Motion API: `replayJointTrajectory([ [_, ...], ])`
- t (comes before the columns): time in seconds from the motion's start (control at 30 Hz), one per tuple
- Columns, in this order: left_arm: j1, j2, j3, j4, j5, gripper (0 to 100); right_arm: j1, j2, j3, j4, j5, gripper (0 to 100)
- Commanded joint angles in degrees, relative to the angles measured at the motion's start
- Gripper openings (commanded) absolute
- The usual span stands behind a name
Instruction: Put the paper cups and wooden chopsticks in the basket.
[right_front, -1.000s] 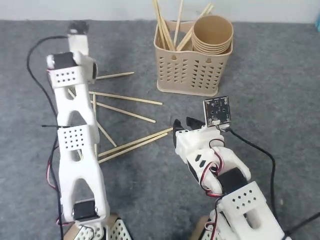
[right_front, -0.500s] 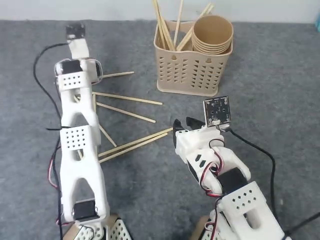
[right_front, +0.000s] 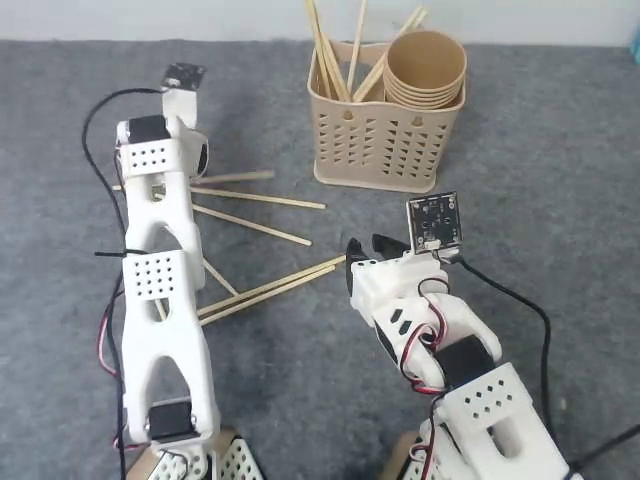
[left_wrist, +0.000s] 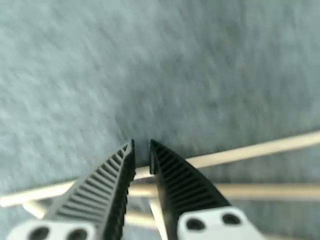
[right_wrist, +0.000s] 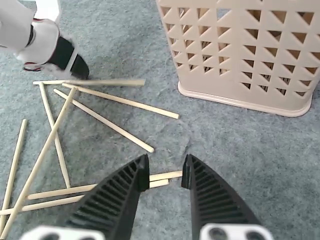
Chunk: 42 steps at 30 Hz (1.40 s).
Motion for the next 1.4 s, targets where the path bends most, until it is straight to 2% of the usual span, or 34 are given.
replayJointTrajectory([
  [0.0,0.88,-4.92,0.40,9.05,-3.43,4,-0.22,-1.36,-4.31,0.40,0.88,11.4],
  [0.07,0.00,-6.51,1.80,8.97,-3.69,1,-0.31,-1.36,-4.31,0.48,0.88,11.4],
  [0.27,-1.32,-14.86,11.38,9.05,-3.78,1,-0.31,-0.92,-4.31,0.57,0.97,11.4],
  [0.5,-1.41,-37.36,34.86,8.88,-5.71,2,-4.09,-0.75,-8.44,11.30,6.86,11.4],
  [0.77,-4.04,-60.40,54.20,8.62,-5.80,2,-4.18,-0.75,-8.79,12.18,7.38,11.8],
  [0.93,-10.55,-69.45,61.23,8.53,-5.80,2,-5.23,0.13,-9.23,12.26,7.56,11.9],
  [1.03,-15.74,-73.67,66.24,6.59,-5.80,2,-7.43,5.49,-13.10,14.11,9.49,11.9],
  [1.13,-21.45,-77.54,71.16,3.52,-5.80,2,-8.48,15.60,-20.31,16.31,9.85,11.9],
  [1.23,-27.16,-81.32,75.74,1.23,-5.80,8,-8.66,27.82,-29.01,17.54,10.11,11.9],
  [1.37,-33.67,-84.40,82.07,-2.55,-5.80,13,-9.10,43.82,-40.09,18.15,14.07,12.1],
])
